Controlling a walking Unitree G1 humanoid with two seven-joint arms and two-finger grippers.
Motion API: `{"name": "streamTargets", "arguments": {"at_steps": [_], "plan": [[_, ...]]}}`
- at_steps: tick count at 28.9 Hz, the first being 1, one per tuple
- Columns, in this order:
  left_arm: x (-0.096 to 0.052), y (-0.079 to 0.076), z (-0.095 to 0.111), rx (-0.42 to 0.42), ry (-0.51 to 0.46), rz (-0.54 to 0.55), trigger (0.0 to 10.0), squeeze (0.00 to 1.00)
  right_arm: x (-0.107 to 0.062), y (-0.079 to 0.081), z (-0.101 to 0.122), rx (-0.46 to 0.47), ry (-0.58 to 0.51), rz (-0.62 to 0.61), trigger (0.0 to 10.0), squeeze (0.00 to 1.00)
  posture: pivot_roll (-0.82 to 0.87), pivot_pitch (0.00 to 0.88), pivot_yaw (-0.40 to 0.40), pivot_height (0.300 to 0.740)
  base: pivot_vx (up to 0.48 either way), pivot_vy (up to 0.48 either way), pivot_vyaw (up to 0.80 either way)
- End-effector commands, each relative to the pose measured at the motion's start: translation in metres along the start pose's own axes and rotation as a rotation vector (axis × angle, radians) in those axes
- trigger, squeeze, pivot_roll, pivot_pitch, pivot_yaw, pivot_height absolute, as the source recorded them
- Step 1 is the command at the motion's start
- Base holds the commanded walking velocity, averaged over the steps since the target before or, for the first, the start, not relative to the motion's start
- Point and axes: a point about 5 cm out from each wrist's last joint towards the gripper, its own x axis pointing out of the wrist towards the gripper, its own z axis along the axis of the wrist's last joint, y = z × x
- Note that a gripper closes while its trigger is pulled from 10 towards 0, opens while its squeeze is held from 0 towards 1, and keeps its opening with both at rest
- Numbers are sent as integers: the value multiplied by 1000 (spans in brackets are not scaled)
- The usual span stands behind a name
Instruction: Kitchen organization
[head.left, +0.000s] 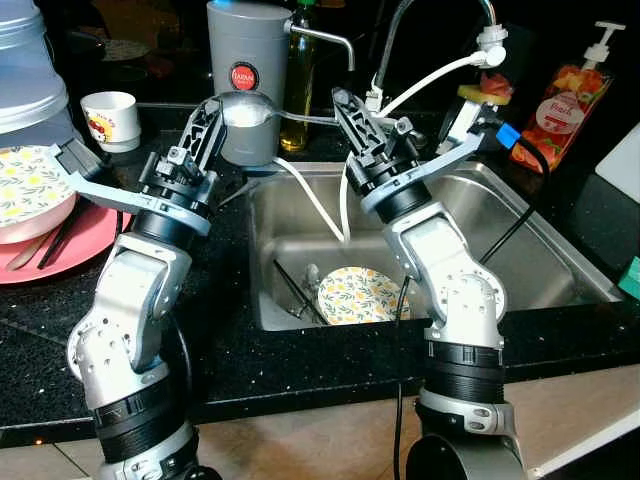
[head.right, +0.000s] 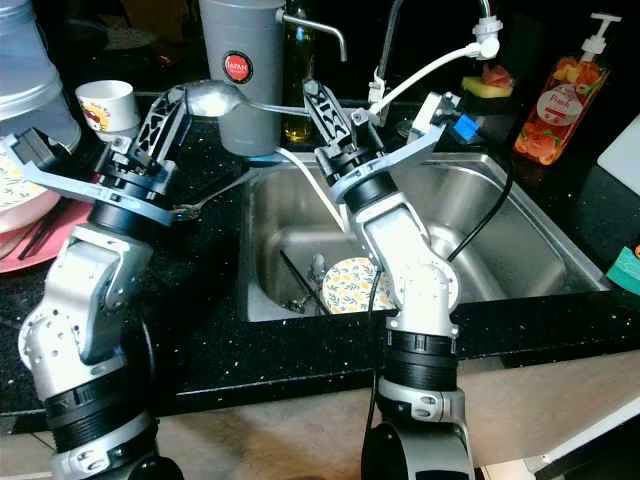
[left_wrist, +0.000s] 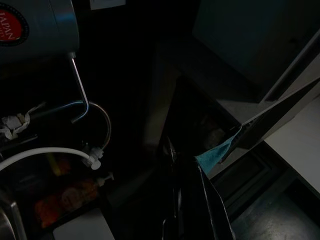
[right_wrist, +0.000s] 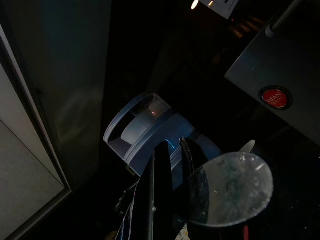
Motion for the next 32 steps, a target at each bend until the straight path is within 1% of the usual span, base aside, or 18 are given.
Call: {"name": "streamTargets", "arguments": {"at_steps": [1,2,3,5,11,16,18,19,22,23,24,25,26,27,29,30,31,32], "plan": [[2,-11,-5,33,45,-39,0,0,-2,-12,-12,32,-9,-79,0,0,-27,91,-72,740,0,0,0],[2,-10,-6,45,53,-34,0,0,-2,-11,-12,34,-12,-76,0,0,-27,88,-73,740,0,0,0],[2,-9,-6,69,60,-15,0,1000,-2,-10,-11,37,-15,-74,0,0,-27,88,-73,740,0,0,0],[2,-9,-7,73,63,-17,10000,1000,-2,-10,-11,40,-18,-72,0,0,-25,83,-72,740,0,0,0],[2,-10,-7,59,49,-27,10000,1000,-3,-10,-9,42,-32,-74,0,0,-25,78,-71,740,0,0,0],[2,-9,-6,81,58,-25,10000,1000,-3,-11,-1,31,-64,-80,0,0,-26,78,-71,740,0,0,0],[2,-7,-4,123,60,8,10000,1000,-3,-12,8,10,-84,-83,0,0,-26,81,-71,740,0,0,0],[1,0,-2,192,61,72,10000,1000,-3,-12,14,-17,-92,-84,0,0,-25,83,-72,740,0,0,0],[1,2,-1,211,59,92,10000,1000,-3,-13,15,-26,-95,-84,0,0,-24,84,-72,740,0,0,0],[0,6,2,274,65,131,10000,243,-3,-14,22,-52,-106,-87,0,0,-25,88,-73,740,0,0,0],[-1,12,5,371,76,187,10000,0,-3,-17,39,-112,-133,-98,0,0,-25,88,-73,740,0,0,0],[-1,12,5,371,76,187,10000,0,-3,-17,39,-112,-133,-98,0,0,-25,88,-73,740,0,0,0],[-1,15,7,382,64,210,10000,0,-3,-19,52,-140,-156,-109,0,0,-25,89,-74,740,0,0,0],[-1,15,7,382,64,210,10000,0,-3,-19,52,-140,-156,-109,0,0,-25,89,-74,740,0,0,0],[-1,16,8,375,45,225,10000,0,-3,-20,65,-170,-181,-122,0,0,-26,91,-73,740,0,0,0],[1,17,6,421,67,231,10000,0,-4,-21,73,-251,-177,-130,0,0,-27,92,-73,740,0,0,0],[1,18,5,459,87,233,10000,0,-4,-22,77,-311,-170,-134,0,0,-26,92,-72,740,0,0,0],[2,18,4,476,100,229,10000,0,-4,-22,82,-369,-162,-138,0,0,-26,92,-72,740,0,0,0]]}}
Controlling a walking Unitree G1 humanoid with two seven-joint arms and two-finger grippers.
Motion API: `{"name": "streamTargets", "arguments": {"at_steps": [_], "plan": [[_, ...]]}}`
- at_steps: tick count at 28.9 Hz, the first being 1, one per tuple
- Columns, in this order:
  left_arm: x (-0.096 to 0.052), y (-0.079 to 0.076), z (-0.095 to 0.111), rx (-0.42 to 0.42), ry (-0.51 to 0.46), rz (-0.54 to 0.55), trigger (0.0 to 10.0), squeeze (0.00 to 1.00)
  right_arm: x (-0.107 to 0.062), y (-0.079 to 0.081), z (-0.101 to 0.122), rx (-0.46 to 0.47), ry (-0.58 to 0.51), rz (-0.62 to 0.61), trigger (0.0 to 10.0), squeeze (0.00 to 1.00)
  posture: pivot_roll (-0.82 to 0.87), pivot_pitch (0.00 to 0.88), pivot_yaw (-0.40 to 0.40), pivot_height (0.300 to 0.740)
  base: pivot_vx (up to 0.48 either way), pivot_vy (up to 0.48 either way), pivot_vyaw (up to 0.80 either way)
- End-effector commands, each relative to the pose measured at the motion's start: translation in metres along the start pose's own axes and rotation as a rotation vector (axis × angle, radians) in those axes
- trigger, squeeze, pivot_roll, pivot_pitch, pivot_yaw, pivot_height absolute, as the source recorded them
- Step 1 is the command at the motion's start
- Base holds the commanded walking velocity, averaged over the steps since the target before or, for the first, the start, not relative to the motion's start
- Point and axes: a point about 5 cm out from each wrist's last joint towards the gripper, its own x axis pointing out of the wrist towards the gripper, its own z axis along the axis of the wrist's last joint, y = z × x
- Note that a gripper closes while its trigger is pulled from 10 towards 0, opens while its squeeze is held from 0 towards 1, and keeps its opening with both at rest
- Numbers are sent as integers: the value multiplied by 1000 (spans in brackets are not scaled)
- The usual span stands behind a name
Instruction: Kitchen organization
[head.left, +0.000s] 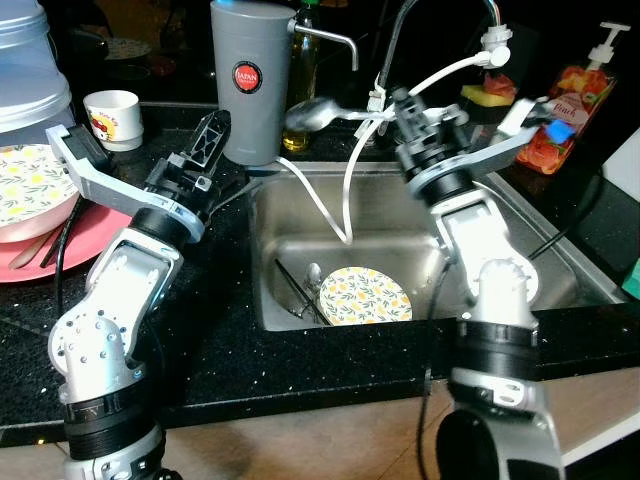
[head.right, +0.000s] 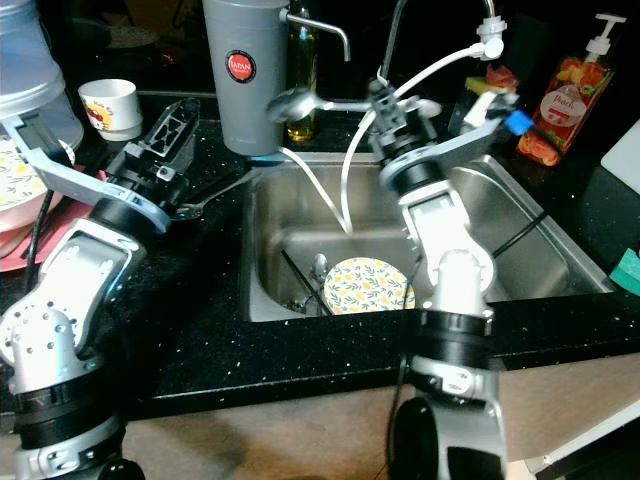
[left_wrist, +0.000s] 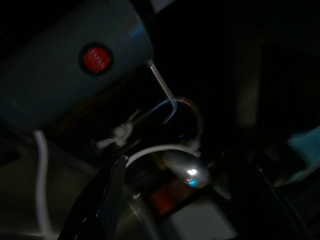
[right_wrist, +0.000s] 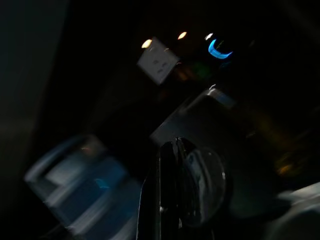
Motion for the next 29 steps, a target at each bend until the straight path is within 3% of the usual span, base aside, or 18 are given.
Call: {"name": "streamTargets", "arguments": {"at_steps": [1,3,5,6,7,8,9,10,11,12,15,16,19,20,21,22,25,29], "plan": [[1,-1,-5,45,28,-7,10000,0,2,0,6,-88,-6,16,0,0,-26,92,-72,740,0,0,0],[2,-2,-6,50,34,-21,10000,0,2,-2,7,-124,-2,9,0,0,-28,93,-70,740,0,0,0],[3,-6,-10,115,76,-48,10000,0,2,-5,5,-251,44,7,0,0,-29,94,-68,740,0,0,0],[5,-8,-19,284,166,-52,10000,0,1,-8,-4,-414,133,18,0,0,-30,95,-67,740,0,0,0],[6,-8,-27,380,248,-44,10000,0,-1,-10,-11,-491,194,23,0,0,-30,95,-68,740,0,0,0],[6,-7,-33,441,300,-37,10000,0,-1,-12,-16,-536,231,26,0,0,-27,94,-68,740,0,0,0],[6,-7,-33,441,300,-37,10000,0,-1,-12,-16,-536,231,26,0,0,-27,94,-68,740,0,0,0],[0,-7,-56,707,504,-109,10000,0,-6,-21,-34,-685,342,50,784,0,-26,95,-69,740,0,0,0],[0,-7,-56,707,504,-109,10000,0,-6,-21,-34,-685,342,50,784,0,-26,95,-69,740,0,0,0],[-7,-4,-69,853,619,-156,10000,0,-11,-29,-48,-781,417,79,980,0,-28,95,-66,740,0,0,0],[-10,-1,-73,913,677,-170,10000,0,-15,-39,-64,-918,511,121,1373,0,-26,96,-68,740,0,0,0],[-11,-1,-74,933,691,-182,10000,0,-17,-41,-69,-954,548,141,2549,0,-26,96,-68,740,0,0,0],[-15,1,-74,959,732,-223,10000,0,-24,-49,-81,-1068,644,200,3020,0,-24,95,-73,740,0,0,0],[-16,2,-72,965,738,-221,10000,0,-27,-53,-85,-1116,684,224,4745,0,-24,94,-77,740,0,0,0],[-17,3,-71,973,739,-215,10000,0,-29,-56,-88,-1145,715,242,8000,0,-24,94,-77,740,0,0,0],[-17,4,-70,978,737,-205,10000,0,-31,-58,-90,-1152,733,249,9294,0,-24,95,-79,740,0,0,0],[-17,5,-69,991,738,-205,10000,0,-31,-59,-92,-1158,742,255,9294,0,-24,95,-79,740,0,0,0],[-18,9,-70,1022,745,-202,10000,0,-34,-66,-99,-1144,782,267,10000,0,-24,96,-80,740,0,0,0]]}}
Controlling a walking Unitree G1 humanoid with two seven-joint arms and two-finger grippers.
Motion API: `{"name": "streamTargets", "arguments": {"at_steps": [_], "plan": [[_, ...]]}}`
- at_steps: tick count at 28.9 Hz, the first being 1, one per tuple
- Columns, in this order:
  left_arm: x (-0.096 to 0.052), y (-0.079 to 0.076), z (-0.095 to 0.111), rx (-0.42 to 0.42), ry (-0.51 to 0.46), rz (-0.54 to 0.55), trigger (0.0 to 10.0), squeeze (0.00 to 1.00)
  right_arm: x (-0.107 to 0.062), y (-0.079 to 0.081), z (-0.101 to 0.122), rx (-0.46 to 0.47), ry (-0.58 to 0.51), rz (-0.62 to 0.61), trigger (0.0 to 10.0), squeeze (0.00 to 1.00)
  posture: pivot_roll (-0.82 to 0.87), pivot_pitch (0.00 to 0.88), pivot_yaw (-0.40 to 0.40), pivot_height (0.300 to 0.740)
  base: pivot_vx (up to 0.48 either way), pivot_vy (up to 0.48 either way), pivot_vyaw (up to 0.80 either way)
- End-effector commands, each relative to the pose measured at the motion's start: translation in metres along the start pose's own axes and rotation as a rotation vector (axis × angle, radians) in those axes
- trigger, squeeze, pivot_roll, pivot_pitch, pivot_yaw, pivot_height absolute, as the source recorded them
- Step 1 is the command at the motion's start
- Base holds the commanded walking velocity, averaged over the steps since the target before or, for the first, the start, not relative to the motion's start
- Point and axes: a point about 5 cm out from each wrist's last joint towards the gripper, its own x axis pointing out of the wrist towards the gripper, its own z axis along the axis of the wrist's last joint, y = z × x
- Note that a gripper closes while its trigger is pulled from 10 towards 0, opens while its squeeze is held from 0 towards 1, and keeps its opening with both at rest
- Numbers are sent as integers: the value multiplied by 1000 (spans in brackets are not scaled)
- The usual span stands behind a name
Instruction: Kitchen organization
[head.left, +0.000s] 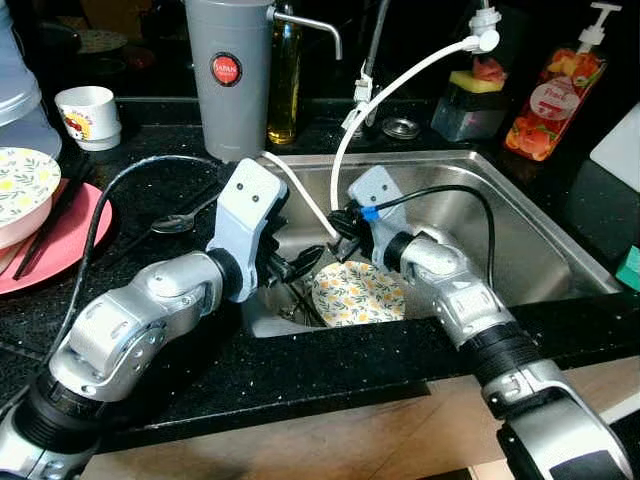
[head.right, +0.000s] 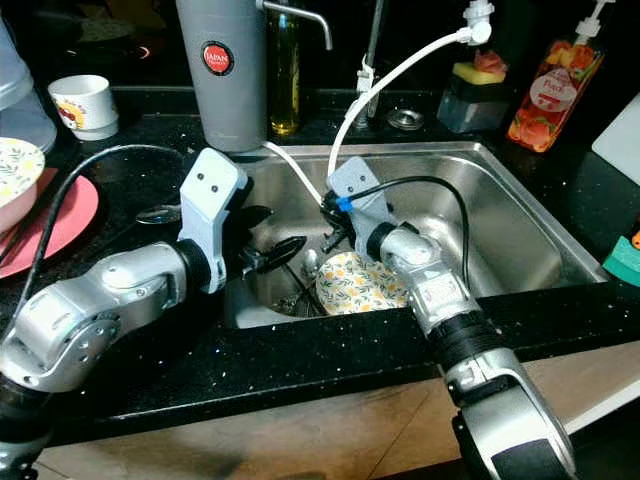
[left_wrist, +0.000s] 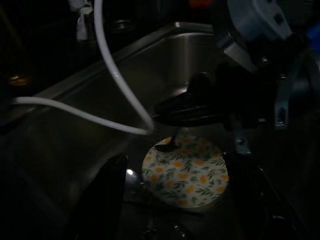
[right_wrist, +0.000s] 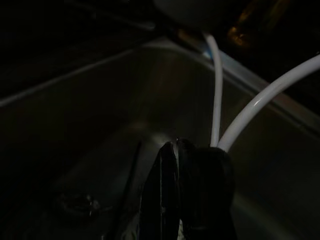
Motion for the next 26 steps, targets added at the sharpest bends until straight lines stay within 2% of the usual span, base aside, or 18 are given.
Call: {"name": "streamTargets", "arguments": {"at_steps": [1,9,14,15,16,17,18,19,20,21,25,26], "plan": [[0,-4,-6,21,25,-15,10000,0,2,2,0,-2,-1,24,10000,0,-24,96,-80,740,0,0,0],[0,-9,-11,9,37,-43,10000,0,7,14,-5,71,-17,72,10000,0,-25,97,-81,740,0,0,0],[1,-10,-12,5,40,-52,10000,0,8,15,-4,110,-31,82,10000,12,-25,97,-81,740,0,0,0],[1,-11,-12,6,44,-54,10000,0,8,15,-3,116,-35,85,10000,75,-25,97,-81,740,0,0,0],[1,-11,-12,6,44,-54,10000,0,8,15,-3,116,-35,85,10000,75,-25,97,-81,740,0,0,0],[1,-12,-13,8,46,-56,10000,0,8,15,-3,125,-37,90,10000,153,-26,97,-82,740,0,0,0],[1,-12,-14,10,52,-59,10000,0,7,16,-3,133,-40,102,10000,471,-27,98,-82,740,0,0,0],[1,-12,-14,10,52,-59,10000,0,7,16,-3,133,-40,102,10000,471,-27,98,-82,740,0,0,0],[1,-12,-14,10,54,-61,10000,0,7,17,-3,136,-40,112,10000,918,-27,98,-82,740,0,0,0],[1,-13,-15,13,57,-62,10000,0,7,18,-2,141,-43,127,10000,1000,-27,98,-82,740,0,0,0],[0,-11,-16,21,64,-49,10000,0,7,19,-1,138,-50,126,10000,1000,-26,99,-81,740,0,0,0],[0,-9,-16,26,66,-36,10000,0,8,19,0,137,-53,120,10000,788,-25,99,-82,740,0,0,0]]}}
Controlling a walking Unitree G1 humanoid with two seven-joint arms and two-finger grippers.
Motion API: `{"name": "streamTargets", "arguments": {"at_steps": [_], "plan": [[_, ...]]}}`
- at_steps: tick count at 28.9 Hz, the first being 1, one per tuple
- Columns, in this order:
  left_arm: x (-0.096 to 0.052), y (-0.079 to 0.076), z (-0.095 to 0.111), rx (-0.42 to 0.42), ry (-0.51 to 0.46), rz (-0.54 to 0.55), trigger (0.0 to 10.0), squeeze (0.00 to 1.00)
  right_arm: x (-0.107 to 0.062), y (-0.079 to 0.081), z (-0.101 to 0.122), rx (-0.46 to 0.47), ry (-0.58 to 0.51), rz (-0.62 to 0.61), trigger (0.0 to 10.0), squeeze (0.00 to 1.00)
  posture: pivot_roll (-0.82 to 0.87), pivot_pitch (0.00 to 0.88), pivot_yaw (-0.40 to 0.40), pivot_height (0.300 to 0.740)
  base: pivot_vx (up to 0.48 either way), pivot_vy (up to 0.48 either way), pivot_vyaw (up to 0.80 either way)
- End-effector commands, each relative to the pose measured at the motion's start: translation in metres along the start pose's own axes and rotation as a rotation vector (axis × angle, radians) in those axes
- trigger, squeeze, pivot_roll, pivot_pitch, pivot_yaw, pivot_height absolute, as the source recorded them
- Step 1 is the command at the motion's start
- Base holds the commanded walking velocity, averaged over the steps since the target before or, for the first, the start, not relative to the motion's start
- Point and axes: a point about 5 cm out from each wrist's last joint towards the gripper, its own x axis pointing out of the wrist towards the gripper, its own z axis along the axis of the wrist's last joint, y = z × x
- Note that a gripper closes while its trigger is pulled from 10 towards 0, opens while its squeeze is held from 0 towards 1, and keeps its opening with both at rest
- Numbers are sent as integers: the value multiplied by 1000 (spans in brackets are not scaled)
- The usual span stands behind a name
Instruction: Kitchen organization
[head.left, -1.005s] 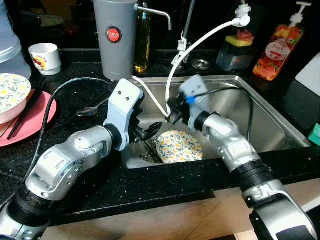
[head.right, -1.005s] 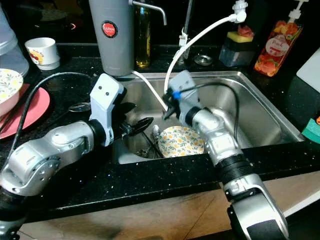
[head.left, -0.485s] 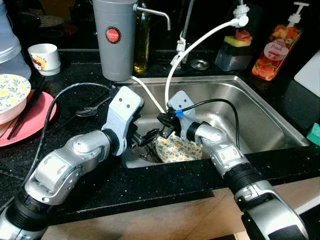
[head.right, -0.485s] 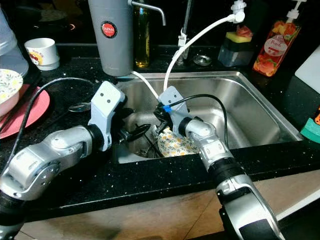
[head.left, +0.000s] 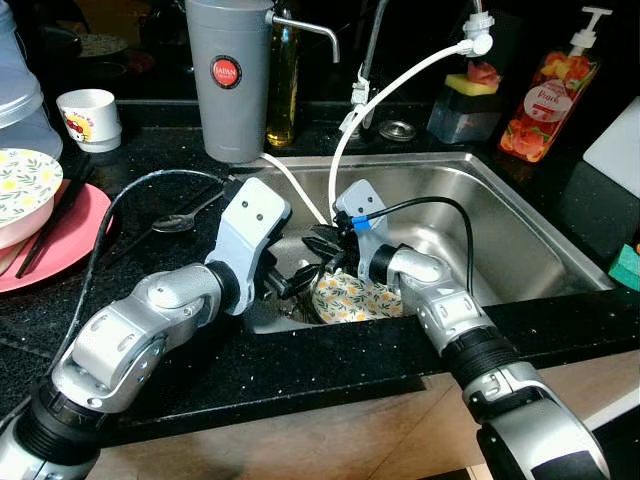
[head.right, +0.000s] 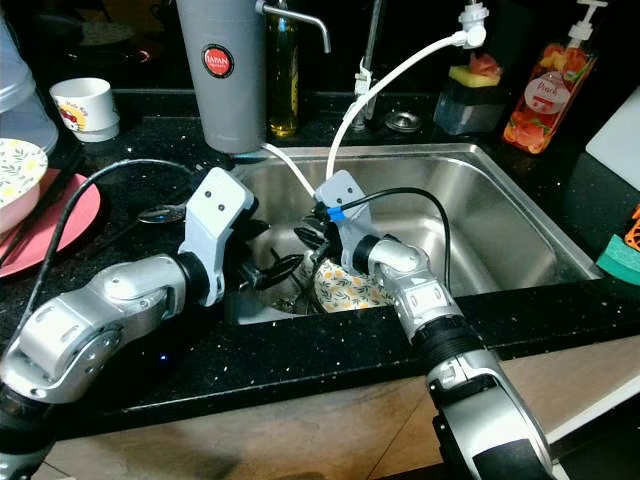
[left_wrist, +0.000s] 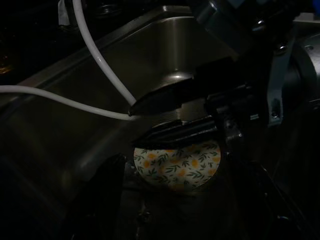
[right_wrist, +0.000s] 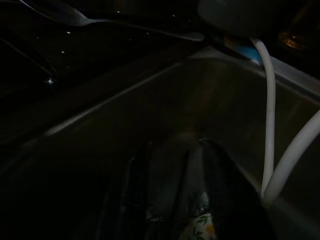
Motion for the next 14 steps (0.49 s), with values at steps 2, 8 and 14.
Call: {"name": "streamTargets", "arguments": {"at_steps": [2,8,14], "plan": [[1,-4,-3,16,14,1,10000,0,-2,-1,1,9,-15,-13,10000,153,-25,99,-82,740,0,0,0],[-2,25,-6,262,162,234,10000,0,-2,-9,14,21,-76,-69,10000,0,-25,101,-77,740,0,0,0],[-31,59,0,419,290,505,10000,8,-7,-16,27,77,-141,-105,10000,0,-21,106,-77,740,0,0,0]]}}
